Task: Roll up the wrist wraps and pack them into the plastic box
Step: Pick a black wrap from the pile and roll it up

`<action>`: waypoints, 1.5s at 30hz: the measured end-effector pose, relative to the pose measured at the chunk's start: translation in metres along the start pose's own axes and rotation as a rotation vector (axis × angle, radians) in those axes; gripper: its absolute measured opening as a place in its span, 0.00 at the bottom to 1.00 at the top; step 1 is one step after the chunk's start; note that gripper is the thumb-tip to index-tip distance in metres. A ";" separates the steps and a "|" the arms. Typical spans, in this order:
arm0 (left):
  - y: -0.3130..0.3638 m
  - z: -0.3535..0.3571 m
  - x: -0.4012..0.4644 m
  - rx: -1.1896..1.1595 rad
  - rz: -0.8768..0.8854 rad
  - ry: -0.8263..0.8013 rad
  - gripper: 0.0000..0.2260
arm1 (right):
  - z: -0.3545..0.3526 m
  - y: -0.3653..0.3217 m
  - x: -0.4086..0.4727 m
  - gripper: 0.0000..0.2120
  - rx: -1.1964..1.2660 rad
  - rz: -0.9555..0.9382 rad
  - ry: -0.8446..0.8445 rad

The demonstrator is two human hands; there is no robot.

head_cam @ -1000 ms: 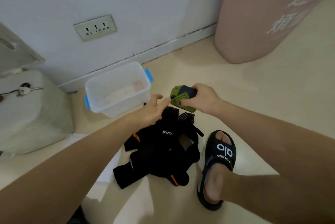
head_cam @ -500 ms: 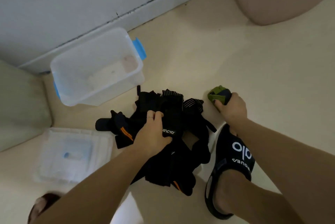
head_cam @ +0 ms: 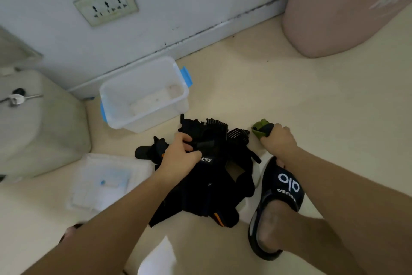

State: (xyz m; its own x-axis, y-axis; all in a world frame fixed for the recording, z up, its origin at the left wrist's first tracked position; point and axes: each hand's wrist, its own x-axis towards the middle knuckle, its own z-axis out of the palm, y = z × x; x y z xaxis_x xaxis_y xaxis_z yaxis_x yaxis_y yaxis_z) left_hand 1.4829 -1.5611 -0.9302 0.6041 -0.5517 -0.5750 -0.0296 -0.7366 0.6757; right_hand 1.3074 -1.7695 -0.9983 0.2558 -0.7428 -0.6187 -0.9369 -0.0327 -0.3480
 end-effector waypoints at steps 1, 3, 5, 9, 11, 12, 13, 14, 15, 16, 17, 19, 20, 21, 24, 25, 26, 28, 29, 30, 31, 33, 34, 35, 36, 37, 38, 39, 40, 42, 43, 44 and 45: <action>0.003 -0.007 -0.010 -0.035 -0.026 0.011 0.17 | -0.004 -0.007 -0.011 0.17 0.005 -0.033 -0.033; 0.008 -0.022 -0.028 -0.091 -0.077 0.032 0.14 | -0.011 -0.021 -0.038 0.10 -0.017 -0.101 -0.098; 0.009 -0.037 -0.047 -0.157 -0.118 0.055 0.10 | -0.016 -0.034 -0.065 0.09 -0.053 -0.143 -0.127; 0.002 -0.064 -0.087 -0.151 -0.093 0.143 0.07 | -0.021 -0.048 -0.126 0.09 -0.113 -0.243 -0.158; -0.002 -0.075 -0.106 -0.097 -0.045 0.188 0.08 | -0.018 -0.048 -0.150 0.07 -0.121 -0.289 -0.188; -0.006 -0.080 -0.115 -0.091 -0.024 0.205 0.08 | -0.014 -0.048 -0.161 0.08 -0.122 -0.315 -0.199; -0.010 -0.084 -0.122 -0.092 -0.014 0.207 0.09 | -0.010 -0.046 -0.170 0.06 -0.128 -0.332 -0.216; -0.014 -0.087 -0.128 -0.091 -0.013 0.199 0.08 | -0.005 -0.045 -0.178 0.05 -0.137 -0.335 -0.224; -0.019 -0.089 -0.132 -0.081 -0.021 0.180 0.08 | 0.001 -0.043 -0.184 0.05 -0.146 -0.327 -0.232; -0.023 -0.090 -0.134 -0.063 -0.037 0.146 0.07 | 0.006 -0.043 -0.190 0.07 -0.153 -0.324 -0.236; -0.028 -0.090 -0.135 -0.059 -0.060 0.091 0.07 | 0.012 -0.043 -0.193 0.08 -0.154 -0.325 -0.235; -0.034 -0.090 -0.139 -0.097 -0.112 -0.066 0.07 | 0.022 -0.047 -0.199 0.04 -0.163 -0.340 -0.238; -0.036 -0.090 -0.140 -0.095 -0.142 -0.158 0.08 | 0.027 -0.050 -0.202 0.09 -0.164 -0.346 -0.245; -0.039 -0.088 -0.139 -0.043 -0.169 -0.251 0.09 | 0.033 -0.051 -0.202 0.16 -0.163 -0.354 -0.248; -0.049 -0.081 -0.129 0.278 -0.202 -0.502 0.09 | 0.052 -0.055 -0.204 0.28 -0.131 -0.358 -0.347; -0.051 -0.079 -0.122 0.351 -0.207 -0.550 0.09 | 0.059 -0.054 -0.202 0.31 -0.109 -0.356 -0.400; -0.052 -0.076 -0.115 0.396 -0.206 -0.574 0.09 | 0.065 -0.053 -0.201 0.33 -0.090 -0.349 -0.443; -0.052 -0.071 -0.098 0.504 -0.137 -0.551 0.08 | 0.076 -0.049 -0.197 0.34 -0.066 -0.323 -0.476; -0.052 -0.068 -0.088 0.561 -0.081 -0.514 0.08 | 0.081 -0.047 -0.194 0.35 -0.059 -0.313 -0.480; -0.053 -0.065 -0.079 0.600 -0.026 -0.469 0.10 | 0.083 -0.044 -0.193 0.36 -0.054 -0.305 -0.481; -0.054 -0.061 -0.069 0.610 0.006 -0.422 0.13 | 0.085 -0.041 -0.189 0.38 -0.045 -0.289 -0.487; -0.062 -0.054 -0.049 0.557 0.018 -0.361 0.18 | 0.088 -0.035 -0.179 0.42 -0.001 -0.243 -0.498; -0.067 -0.051 -0.039 0.515 0.013 -0.340 0.22 | 0.089 -0.032 -0.173 0.45 0.047 -0.212 -0.506; -0.072 -0.048 -0.030 0.473 -0.001 -0.322 0.26 | 0.092 -0.030 -0.167 0.47 0.108 -0.177 -0.515; -0.078 -0.044 -0.021 0.441 -0.013 -0.309 0.30 | 0.094 -0.031 -0.163 0.48 0.168 -0.151 -0.522; -0.084 -0.041 -0.014 0.420 -0.030 -0.299 0.35 | 0.099 -0.032 -0.159 0.48 0.210 -0.141 -0.512; -0.088 -0.037 -0.008 0.404 -0.045 -0.292 0.39 | 0.104 -0.034 -0.156 0.47 0.234 -0.145 -0.478; -0.092 -0.032 -0.003 0.390 -0.062 -0.290 0.43 | 0.110 -0.036 -0.153 0.46 0.253 -0.157 -0.425; -0.096 -0.028 0.001 0.376 -0.075 -0.294 0.46 | 0.115 -0.039 -0.151 0.45 0.266 -0.169 -0.364; -0.101 -0.021 0.007 0.353 -0.101 -0.319 0.48 | 0.122 -0.045 -0.148 0.43 0.259 -0.189 -0.292; -0.102 -0.019 0.008 0.346 -0.104 -0.335 0.48 | 0.124 -0.048 -0.147 0.42 0.237 -0.197 -0.285; -0.103 -0.016 0.009 0.344 -0.097 -0.347 0.48 | 0.126 -0.049 -0.146 0.40 0.211 -0.199 -0.288; -0.104 -0.014 0.010 0.346 -0.083 -0.345 0.47 | 0.127 -0.049 -0.145 0.38 0.198 -0.192 -0.289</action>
State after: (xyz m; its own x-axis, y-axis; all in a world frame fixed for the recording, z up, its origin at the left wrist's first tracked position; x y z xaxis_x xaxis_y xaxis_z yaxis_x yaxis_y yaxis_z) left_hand 1.5029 -1.4840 -0.9998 0.3186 -0.5400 -0.7790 -0.2909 -0.8379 0.4619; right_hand 1.3467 -1.5747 -0.9807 0.5050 -0.5157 -0.6921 -0.8087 -0.0023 -0.5883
